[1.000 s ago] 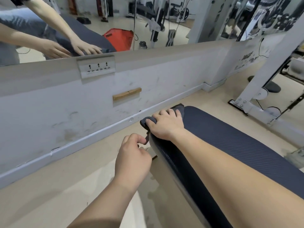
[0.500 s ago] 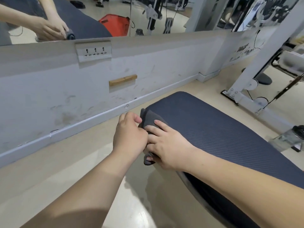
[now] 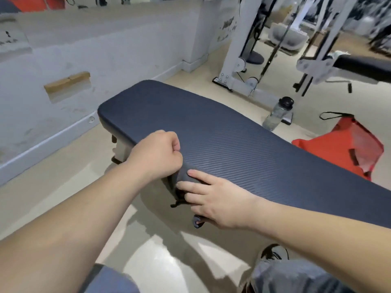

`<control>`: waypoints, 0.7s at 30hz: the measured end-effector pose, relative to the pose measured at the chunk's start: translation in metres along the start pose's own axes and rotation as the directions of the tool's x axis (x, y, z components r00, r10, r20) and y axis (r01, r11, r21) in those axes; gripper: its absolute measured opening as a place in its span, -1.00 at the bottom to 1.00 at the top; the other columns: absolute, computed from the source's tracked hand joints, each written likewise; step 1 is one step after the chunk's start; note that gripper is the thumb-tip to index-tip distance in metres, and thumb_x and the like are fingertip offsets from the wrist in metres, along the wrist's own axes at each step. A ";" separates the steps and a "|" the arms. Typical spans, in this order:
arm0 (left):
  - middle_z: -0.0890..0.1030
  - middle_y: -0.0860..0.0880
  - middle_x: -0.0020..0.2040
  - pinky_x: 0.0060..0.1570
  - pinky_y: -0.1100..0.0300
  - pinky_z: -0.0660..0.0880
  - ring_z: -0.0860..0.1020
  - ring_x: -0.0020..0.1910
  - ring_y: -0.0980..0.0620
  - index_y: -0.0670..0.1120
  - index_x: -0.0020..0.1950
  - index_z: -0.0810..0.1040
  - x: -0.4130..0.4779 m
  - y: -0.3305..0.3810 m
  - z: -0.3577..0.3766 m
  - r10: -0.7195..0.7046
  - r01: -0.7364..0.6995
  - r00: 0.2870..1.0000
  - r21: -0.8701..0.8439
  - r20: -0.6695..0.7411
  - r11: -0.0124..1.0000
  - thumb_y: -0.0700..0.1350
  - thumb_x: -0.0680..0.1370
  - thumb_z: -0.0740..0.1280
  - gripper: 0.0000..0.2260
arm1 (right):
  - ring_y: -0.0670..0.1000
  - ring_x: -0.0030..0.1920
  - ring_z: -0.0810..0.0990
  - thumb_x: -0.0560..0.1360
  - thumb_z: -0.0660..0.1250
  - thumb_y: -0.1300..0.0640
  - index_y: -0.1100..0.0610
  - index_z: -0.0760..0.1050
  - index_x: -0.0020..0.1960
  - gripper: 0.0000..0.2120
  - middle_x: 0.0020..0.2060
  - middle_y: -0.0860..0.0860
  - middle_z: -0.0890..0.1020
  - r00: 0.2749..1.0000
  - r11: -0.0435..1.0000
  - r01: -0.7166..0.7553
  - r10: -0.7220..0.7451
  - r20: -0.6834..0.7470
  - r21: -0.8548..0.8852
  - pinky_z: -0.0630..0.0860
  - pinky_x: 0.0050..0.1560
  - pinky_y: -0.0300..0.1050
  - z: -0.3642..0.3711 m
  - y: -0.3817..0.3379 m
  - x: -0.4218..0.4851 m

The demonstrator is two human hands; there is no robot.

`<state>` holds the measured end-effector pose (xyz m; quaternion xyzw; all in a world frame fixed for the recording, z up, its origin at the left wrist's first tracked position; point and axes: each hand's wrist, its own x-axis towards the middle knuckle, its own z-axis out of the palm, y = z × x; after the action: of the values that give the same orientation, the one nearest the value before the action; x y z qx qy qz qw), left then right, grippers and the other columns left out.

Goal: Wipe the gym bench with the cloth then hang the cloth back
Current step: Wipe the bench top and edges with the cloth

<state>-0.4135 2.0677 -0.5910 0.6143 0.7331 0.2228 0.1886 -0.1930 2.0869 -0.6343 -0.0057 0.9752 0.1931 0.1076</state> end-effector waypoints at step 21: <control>0.52 0.04 0.06 -0.14 0.04 0.45 0.53 0.06 -0.05 0.01 0.12 0.43 -0.065 0.263 0.189 0.612 -0.767 0.587 0.122 0.529 0.630 0.05 0.51 0.43 -0.71 | 0.11 0.55 0.37 0.51 0.41 -0.17 0.17 0.70 -0.02 -0.62 0.15 0.07 0.70 0.966 0.846 -0.242 0.162 0.203 0.475 0.08 0.61 0.16 0.011 -0.058 -0.328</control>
<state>-0.0840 2.0604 -0.6006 0.9087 0.3943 0.0050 0.1367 0.1330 2.0270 -0.5966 0.1401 0.9757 -0.0532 0.1600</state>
